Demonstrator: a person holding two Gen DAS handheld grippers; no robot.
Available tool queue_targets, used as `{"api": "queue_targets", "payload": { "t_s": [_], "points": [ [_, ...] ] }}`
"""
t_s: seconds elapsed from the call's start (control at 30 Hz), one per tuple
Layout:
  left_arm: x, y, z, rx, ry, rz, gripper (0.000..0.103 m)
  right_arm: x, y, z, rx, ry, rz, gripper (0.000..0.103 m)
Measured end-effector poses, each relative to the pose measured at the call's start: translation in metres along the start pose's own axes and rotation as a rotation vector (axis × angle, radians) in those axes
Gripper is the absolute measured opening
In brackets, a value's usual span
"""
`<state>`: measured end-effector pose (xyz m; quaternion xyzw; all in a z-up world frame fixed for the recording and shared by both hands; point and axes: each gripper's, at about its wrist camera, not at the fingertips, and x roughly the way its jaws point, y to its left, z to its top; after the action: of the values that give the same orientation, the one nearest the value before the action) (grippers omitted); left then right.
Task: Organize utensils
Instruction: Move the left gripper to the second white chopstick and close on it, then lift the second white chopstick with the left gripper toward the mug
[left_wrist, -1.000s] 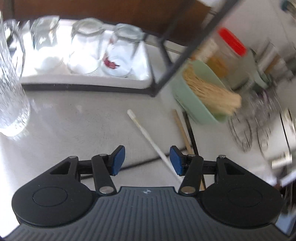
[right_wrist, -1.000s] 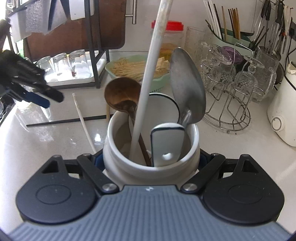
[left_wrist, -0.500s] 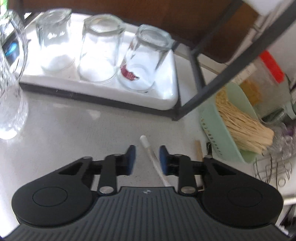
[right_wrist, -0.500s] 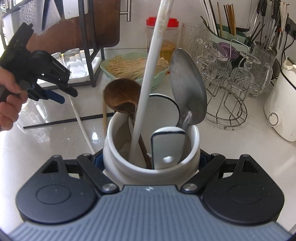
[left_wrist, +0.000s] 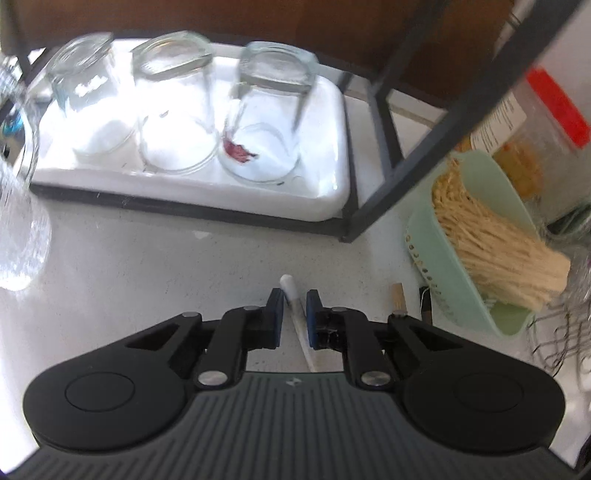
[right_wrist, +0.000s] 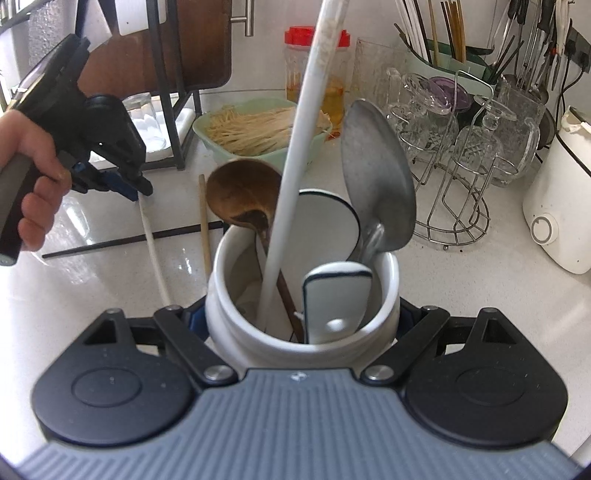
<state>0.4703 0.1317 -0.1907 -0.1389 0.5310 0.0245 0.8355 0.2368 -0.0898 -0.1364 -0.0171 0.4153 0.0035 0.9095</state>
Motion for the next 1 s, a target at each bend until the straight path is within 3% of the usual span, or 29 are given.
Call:
{"api": "queue_targets", "payload": {
  "t_s": [0.17, 0.53, 1.0],
  "points": [
    [0.007, -0.017, 0.002, 0.106, 0.026, -0.022, 0.010, 0.000, 0.000, -0.001, 0.001, 0.001, 0.000, 0.092],
    [0.003, -0.019, -0.005, 0.158, 0.030, -0.065, 0.008, -0.002, 0.001, -0.002, 0.020, -0.001, -0.016, 0.092],
    [-0.069, -0.017, -0.017, 0.269, -0.066, -0.142, 0.008, -0.004, 0.003, -0.005, 0.034, -0.025, -0.030, 0.092]
  ]
}}
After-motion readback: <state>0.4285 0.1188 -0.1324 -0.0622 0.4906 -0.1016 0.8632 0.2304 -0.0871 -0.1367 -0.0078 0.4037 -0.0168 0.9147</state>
